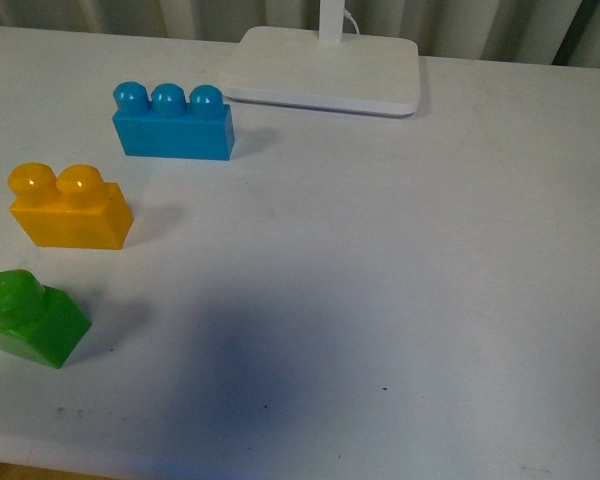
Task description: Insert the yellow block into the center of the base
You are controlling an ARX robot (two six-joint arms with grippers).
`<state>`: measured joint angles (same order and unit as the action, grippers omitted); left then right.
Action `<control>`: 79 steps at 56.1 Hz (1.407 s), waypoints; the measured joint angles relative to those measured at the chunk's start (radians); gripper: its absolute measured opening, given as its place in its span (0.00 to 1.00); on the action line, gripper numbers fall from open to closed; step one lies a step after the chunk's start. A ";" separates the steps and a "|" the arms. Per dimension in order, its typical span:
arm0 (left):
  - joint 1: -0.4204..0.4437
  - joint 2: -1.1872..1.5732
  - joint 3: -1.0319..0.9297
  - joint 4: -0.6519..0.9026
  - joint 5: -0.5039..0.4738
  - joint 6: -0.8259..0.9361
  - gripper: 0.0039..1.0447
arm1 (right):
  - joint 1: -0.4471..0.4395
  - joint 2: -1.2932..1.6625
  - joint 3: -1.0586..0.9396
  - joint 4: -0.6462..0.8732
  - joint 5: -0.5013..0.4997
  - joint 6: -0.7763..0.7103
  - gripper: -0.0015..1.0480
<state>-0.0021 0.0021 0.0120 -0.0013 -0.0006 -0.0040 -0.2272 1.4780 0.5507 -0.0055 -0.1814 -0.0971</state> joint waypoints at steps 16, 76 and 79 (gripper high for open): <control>0.000 0.000 0.000 0.000 0.000 0.000 0.94 | 0.270 -0.018 -0.015 0.024 0.171 0.264 0.92; 0.000 0.000 0.000 0.000 0.000 0.000 0.94 | 0.875 0.143 0.157 0.116 0.195 0.810 0.91; 0.000 0.000 0.000 0.000 0.000 0.000 0.94 | 0.861 0.131 0.146 0.116 0.180 0.798 0.91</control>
<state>-0.0021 0.0021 0.0120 -0.0013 -0.0006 -0.0040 0.6334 1.6093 0.6968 0.1104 -0.0017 0.7013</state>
